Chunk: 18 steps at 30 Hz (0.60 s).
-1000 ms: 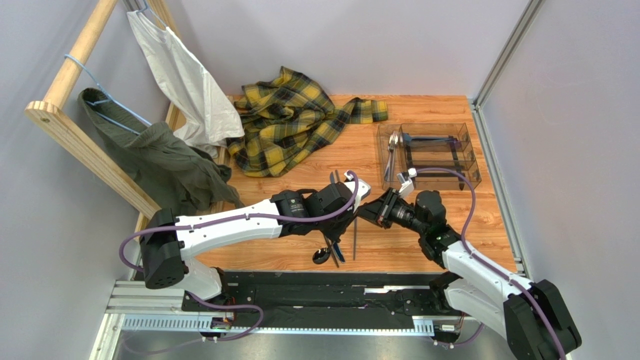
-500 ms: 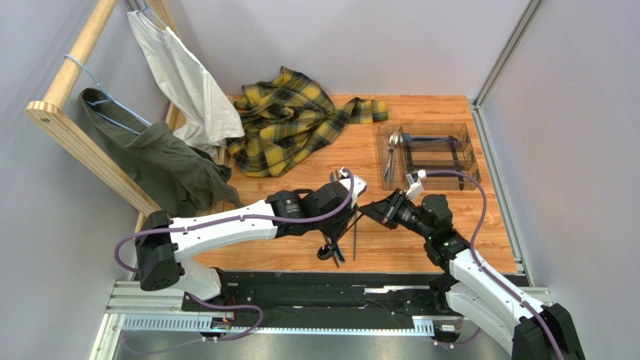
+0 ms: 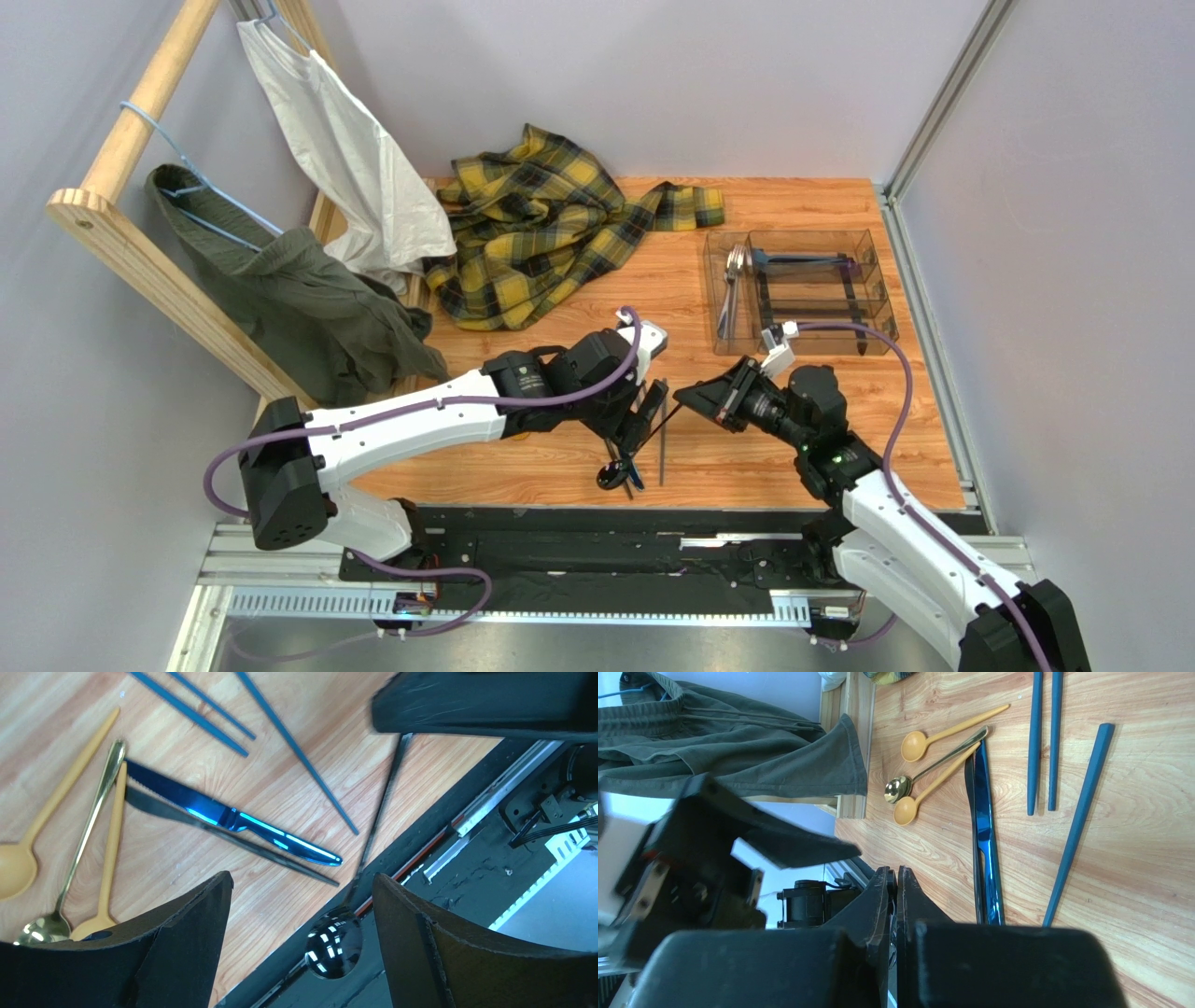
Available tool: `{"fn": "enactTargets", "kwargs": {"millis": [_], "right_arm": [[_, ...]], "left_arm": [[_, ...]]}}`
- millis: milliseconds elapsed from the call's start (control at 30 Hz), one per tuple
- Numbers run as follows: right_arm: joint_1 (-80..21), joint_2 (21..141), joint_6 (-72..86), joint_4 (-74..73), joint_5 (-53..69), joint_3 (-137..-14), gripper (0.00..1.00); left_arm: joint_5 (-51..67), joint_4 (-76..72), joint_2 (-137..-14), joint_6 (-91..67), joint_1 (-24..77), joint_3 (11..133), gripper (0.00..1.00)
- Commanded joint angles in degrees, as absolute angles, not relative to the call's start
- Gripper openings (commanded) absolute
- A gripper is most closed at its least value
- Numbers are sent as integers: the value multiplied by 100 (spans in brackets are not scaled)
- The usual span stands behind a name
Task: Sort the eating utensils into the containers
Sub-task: Pick up the spoon from the center of the board.
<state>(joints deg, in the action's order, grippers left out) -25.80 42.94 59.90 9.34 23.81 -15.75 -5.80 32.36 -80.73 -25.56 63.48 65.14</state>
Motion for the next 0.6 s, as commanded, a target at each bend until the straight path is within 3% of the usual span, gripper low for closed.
{"fn": "enactTargets", "kwargs": {"millis": [0,300,567], "right_arm": [[-2584,4000,5793,696,2206,-1679,0],[-2584,3964,5713,527,2153,-1740,0],[-2584,3894,5572,185,1987,-1889,0]], "left_arm": [[201,2787,-7559,-2725,5863,6179,82],[1036,2733,-6601,-2839,4642,5292,82],[1600,3796,-6205,-2251,4008,5273,82]]}}
